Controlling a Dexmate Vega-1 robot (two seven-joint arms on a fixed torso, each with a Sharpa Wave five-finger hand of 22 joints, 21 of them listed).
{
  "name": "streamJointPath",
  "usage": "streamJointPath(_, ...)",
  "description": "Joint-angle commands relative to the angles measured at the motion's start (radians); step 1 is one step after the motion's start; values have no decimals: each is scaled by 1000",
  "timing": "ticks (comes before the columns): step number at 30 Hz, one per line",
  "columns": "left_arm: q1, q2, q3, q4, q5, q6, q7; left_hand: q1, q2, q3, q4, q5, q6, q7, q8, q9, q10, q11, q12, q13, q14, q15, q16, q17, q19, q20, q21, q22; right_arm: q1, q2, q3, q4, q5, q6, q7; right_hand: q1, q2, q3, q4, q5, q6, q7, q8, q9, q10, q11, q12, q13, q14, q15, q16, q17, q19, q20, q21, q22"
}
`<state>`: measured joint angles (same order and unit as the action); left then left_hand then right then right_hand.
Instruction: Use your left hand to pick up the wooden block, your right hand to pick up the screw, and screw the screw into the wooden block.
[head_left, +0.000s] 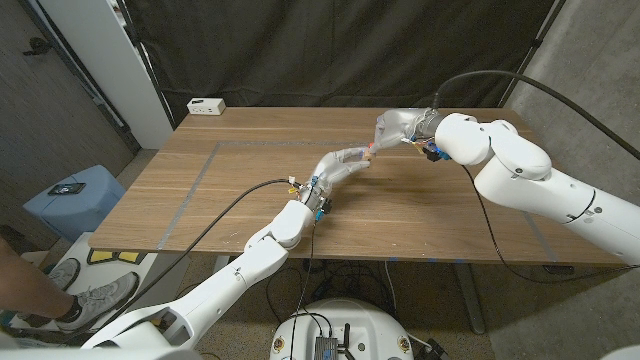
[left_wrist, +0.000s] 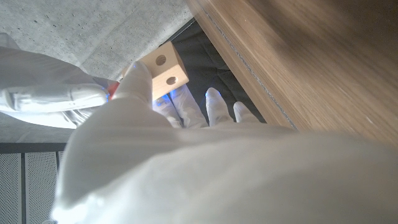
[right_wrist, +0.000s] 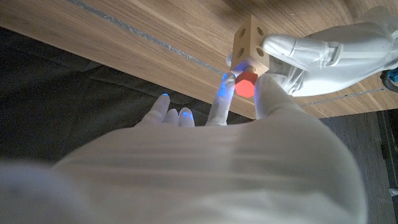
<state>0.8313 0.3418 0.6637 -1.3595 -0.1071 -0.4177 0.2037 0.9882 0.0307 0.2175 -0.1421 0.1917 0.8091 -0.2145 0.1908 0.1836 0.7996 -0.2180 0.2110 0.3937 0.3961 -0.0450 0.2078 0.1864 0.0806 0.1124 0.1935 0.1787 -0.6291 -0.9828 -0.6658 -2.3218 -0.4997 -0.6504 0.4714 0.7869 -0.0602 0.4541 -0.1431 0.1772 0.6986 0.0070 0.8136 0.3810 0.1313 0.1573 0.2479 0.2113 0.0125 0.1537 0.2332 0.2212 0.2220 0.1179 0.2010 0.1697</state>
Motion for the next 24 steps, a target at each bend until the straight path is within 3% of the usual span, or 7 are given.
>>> streamJointPath(1, 0, 3, -2, 0, -2, -1, -3, 3, 11, 0, -2, -2, -2, 2, 7, 6, -4, -3, 2, 4, 5, -94, 2, 3, 4, 3, 8, 2, 4, 17, -15, 1, -35, -11, 1, -18, -2, -8, 7, -2, 20, -3, 17, 11, 19, 3, 7, 3, 12, 1, 8, 3, 14, 0, 9, 4)
streamJointPath(13, 1, 2, -3, 1, -4, -4, -3, 5, 13, 1, -2, -3, -3, 3, 7, 6, -4, -3, 2, 4, 6, -92, 2, 3, 5, 3, 8, 2, 0, 32, -18, 4, -53, -23, 1, -67, -9, -34, 24, 0, 43, -9, 53, 39, 45, 1, 10, 3, 34, 1, 12, 4, 30, 1, 9, 4)
streamJointPath(24, 7, 5, -6, -4, -4, -2, 3, 8, 16, 3, -3, -4, -2, 1, 7, 6, -3, -3, 3, 4, 6, -92, 2, 3, 6, 4, 8, 2, 7, 41, -33, 9, -77, -33, 12, -174, -31, -92, 65, 16, 50, -8, 85, 72, 56, 1, 4, 3, 43, 2, 8, 4, 37, 4, 5, 5)
